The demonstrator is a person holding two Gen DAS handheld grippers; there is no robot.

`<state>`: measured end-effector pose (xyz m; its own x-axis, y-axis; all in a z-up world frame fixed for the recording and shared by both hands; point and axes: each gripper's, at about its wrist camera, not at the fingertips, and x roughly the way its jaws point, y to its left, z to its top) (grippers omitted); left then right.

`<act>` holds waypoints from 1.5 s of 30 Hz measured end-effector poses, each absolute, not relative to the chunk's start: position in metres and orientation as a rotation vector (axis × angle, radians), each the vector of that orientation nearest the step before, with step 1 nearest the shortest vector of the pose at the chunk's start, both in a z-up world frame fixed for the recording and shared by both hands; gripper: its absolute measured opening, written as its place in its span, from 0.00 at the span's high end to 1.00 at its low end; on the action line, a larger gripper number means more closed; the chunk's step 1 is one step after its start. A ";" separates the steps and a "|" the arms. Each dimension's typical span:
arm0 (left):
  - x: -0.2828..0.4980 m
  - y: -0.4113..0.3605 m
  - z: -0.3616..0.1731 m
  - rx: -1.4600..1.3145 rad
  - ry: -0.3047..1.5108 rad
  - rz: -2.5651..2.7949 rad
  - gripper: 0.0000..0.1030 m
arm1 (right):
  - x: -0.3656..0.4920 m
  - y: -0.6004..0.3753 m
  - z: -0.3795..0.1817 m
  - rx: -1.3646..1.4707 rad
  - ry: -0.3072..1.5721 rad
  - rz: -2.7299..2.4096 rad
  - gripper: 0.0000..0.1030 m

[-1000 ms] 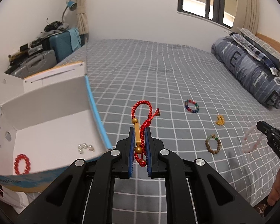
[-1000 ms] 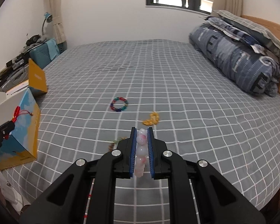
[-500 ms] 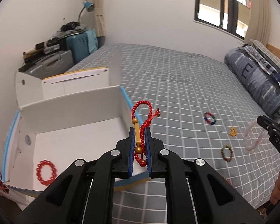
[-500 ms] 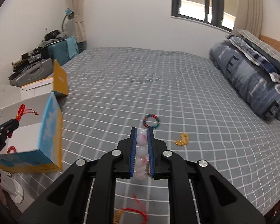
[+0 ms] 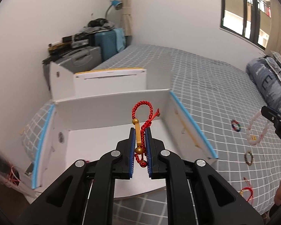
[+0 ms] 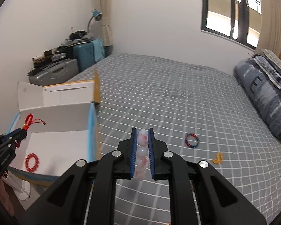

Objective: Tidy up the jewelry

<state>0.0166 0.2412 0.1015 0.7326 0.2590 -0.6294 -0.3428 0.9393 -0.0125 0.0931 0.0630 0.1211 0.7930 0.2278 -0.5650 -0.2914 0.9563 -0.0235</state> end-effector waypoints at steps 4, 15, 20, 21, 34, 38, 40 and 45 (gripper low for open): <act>0.003 0.259 0.106 -0.127 0.666 0.361 0.90 | 0.086 0.093 0.128 -0.117 0.577 0.331 0.90; -0.025 0.311 0.097 -0.161 0.694 0.451 0.90 | 0.070 0.171 0.131 -0.164 0.569 0.442 0.90; -0.027 0.325 0.087 -0.174 0.724 0.473 0.90 | 0.070 0.195 0.121 -0.190 0.591 0.470 0.90; -0.026 0.328 0.084 -0.177 0.733 0.478 0.90 | 0.069 0.199 0.119 -0.195 0.597 0.475 0.90; -0.003 0.357 0.047 -0.241 0.884 0.491 0.90 | 0.094 0.240 0.063 -0.265 0.757 0.521 0.90; 0.006 0.361 0.038 -0.242 0.930 0.499 0.90 | 0.105 0.250 0.045 -0.271 0.841 0.529 0.90; 0.010 0.362 0.033 -0.235 0.955 0.507 0.90 | 0.108 0.253 0.038 -0.273 0.876 0.526 0.90; 0.014 0.365 0.025 -0.239 0.988 0.501 0.90 | 0.118 0.253 0.021 -0.250 0.968 0.503 0.89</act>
